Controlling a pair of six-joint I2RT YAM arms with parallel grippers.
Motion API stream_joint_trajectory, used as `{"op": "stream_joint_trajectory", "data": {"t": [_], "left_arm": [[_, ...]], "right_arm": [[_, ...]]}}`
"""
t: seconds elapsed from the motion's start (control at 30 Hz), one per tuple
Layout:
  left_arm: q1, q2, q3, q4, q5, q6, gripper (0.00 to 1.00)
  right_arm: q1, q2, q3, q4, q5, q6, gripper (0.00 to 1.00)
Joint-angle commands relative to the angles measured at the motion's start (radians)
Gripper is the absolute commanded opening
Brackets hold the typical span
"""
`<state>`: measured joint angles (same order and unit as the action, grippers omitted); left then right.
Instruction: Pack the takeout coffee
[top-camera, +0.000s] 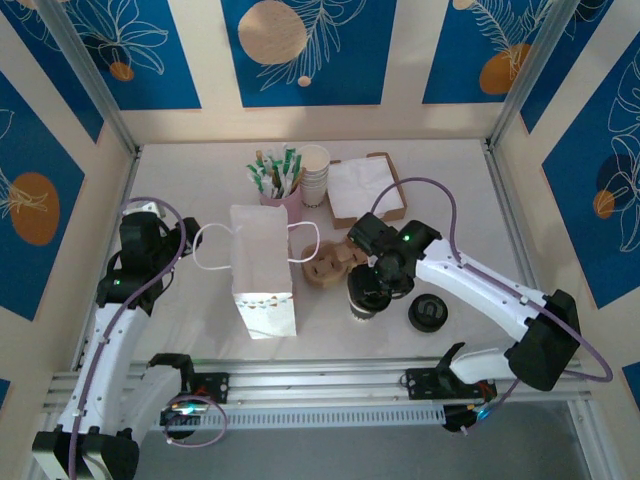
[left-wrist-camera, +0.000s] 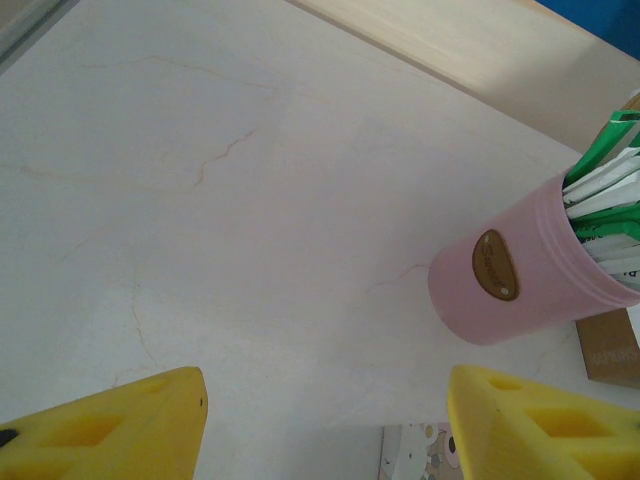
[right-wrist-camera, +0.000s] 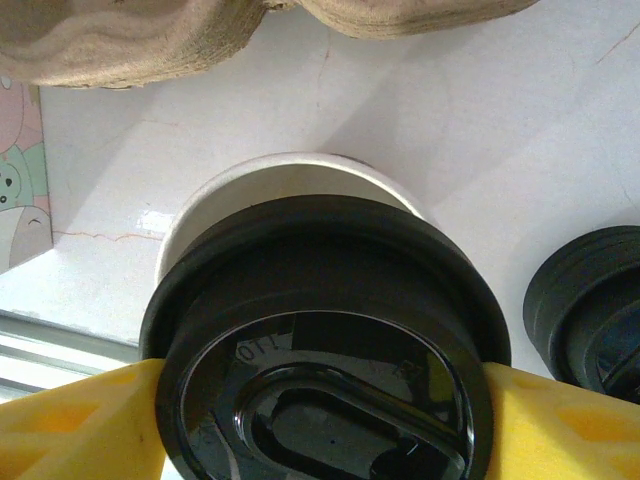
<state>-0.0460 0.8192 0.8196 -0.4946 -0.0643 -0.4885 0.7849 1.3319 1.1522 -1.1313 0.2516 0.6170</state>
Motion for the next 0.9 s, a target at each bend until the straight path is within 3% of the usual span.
{"op": "stream_joint_trajectory", "data": {"t": [0.0, 0.87], "left_arm": [[0.006, -0.015, -0.010, 0.003, -0.020, 0.004, 0.65], [0.006, -0.014, -0.010, 0.003, -0.026, 0.005, 0.65]], "right_arm": [[0.011, 0.023, 0.031, -0.020, 0.000, -0.010, 0.74], [0.052, 0.114, 0.034, -0.022, 0.037, 0.002, 0.74]]}}
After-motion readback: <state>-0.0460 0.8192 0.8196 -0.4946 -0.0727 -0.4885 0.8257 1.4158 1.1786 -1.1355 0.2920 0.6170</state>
